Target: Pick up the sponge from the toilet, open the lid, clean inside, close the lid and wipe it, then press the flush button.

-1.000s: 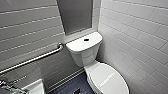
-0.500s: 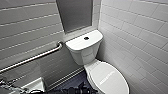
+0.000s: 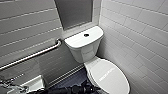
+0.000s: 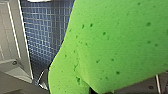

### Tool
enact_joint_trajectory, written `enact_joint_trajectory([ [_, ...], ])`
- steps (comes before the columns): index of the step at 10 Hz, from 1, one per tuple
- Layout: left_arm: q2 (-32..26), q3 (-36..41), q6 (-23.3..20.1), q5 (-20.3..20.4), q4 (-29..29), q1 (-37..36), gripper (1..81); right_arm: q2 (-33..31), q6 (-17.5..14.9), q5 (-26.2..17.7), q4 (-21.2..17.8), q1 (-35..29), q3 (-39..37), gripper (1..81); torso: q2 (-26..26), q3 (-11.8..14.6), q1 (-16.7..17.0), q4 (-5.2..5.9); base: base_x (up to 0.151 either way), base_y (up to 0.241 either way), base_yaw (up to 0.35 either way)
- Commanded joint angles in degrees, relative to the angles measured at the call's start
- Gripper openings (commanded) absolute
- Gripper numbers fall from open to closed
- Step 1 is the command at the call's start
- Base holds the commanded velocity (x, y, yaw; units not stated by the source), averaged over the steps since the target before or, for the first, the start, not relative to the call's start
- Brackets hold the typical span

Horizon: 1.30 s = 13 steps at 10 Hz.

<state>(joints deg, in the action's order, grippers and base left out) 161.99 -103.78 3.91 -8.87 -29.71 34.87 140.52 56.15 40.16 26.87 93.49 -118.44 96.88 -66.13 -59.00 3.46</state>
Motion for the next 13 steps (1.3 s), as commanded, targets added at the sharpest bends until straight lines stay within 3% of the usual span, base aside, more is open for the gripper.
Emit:
enact_joint_trajectory([
  [1, 3.77, -2.64, 0.04, -3.69, -2.02, -6.08, 81.1, -1.71, 0.1, -1.75, 1.96, 1.13, 0.68, 1.0, 0.0, 0.0, 0.0, 0.0, 0.0, 0.0, 0.0],
  [10, 11.52, -14.69, 0.04, -2.02, -4.83, -7.04, 81.1, -0.65, 0.28, -0.17, 1.96, 1.05, 0.33, 1.0, 0.0, -0.02, -0.02, 0.0, 0.0, 0.0, 0.0],
  [11, 12.39, -15.75, 0.04, -2.11, -4.92, -7.31, 81.1, -0.65, 0.28, -0.08, 1.96, 1.05, 0.33, 1.0, 0.0, -1.83, -0.02, 0.0, 0.0, 0.0, 0.0],
  [12, 12.83, -15.84, 0.04, -2.11, -4.92, -7.75, 81.1, -0.57, 0.36, -0.08, 1.87, 0.96, 0.33, 1.0, 0.0, -2.02, -0.02, 0.0, 0.0, 0.0, 0.0],
  [13, 13.01, -15.75, 0.04, -2.11, -4.92, -8.27, 81.1, -0.57, 0.36, -0.08, 1.87, 0.78, 0.33, 1.0, 0.0, -0.81, -0.02, 0.0, 0.0, 0.0, 0.0],
])
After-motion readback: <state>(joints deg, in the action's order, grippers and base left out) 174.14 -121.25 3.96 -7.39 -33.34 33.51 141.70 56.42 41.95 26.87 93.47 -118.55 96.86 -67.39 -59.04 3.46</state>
